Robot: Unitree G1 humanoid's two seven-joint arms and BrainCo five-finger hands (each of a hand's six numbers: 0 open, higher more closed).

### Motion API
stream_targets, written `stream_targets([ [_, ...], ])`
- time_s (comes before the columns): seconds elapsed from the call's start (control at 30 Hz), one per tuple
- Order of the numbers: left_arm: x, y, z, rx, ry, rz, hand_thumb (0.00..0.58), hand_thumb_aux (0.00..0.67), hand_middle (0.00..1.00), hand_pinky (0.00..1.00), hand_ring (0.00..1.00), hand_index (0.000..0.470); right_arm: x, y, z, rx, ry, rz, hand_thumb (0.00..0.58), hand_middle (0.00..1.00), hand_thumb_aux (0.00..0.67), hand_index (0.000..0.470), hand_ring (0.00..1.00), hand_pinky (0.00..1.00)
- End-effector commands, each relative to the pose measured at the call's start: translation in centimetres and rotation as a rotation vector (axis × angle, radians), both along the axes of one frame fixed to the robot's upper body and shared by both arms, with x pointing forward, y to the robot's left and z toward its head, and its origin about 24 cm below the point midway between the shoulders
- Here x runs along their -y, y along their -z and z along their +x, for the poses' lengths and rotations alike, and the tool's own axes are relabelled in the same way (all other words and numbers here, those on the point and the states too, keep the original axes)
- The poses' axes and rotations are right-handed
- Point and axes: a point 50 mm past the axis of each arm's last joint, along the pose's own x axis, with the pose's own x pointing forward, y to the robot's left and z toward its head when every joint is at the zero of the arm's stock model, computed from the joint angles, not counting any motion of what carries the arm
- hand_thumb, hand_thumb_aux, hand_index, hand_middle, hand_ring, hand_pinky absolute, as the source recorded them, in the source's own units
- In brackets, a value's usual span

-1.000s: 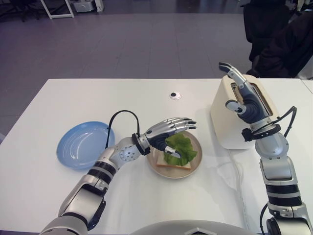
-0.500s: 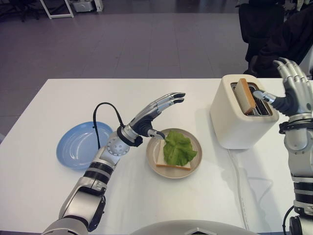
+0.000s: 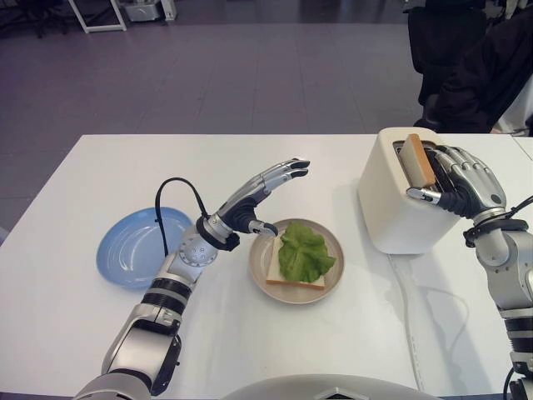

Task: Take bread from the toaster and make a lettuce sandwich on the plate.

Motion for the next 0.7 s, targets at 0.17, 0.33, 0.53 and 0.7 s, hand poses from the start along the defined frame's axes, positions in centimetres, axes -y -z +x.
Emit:
stream_targets([
  [0.17,0.2,0.3,0.2,-0.007,0.001,0.021,0.0,0.0,0.0,0.0,0.0,0.0,-1.7,-0.5,0.5,0.066,-0.057,0.068,0.58,0.0,0.67,0.47,0.0,0.0],
  [0.33,0.3,0.5,0.2,-0.013,0.002,0.016,0.0,0.0,0.0,0.0,0.0,0.0,-1.7,-2.0,0.5,0.161,-0.053,0.118,0.58,0.0,0.67,0.47,0.0,0.0],
  [0.53,0.1,0.5,0.1,-0.011,-0.006,0.008,0.0,0.0,0.0,0.0,0.0,0.0,-1.2,-3.5,0.5,0.273,-0.024,0.173,0.58,0.29,0.67,0.47,0.29,0.29],
  [0.7,-0.4,0.2,0.2,-0.006,-0.026,-0.01,0.0,0.0,0.0,0.0,0.0,0.0,-1.1,-4.6,0.2,0.354,-0.041,0.232,0.58,1.0,0.67,0.47,1.0,1.0],
])
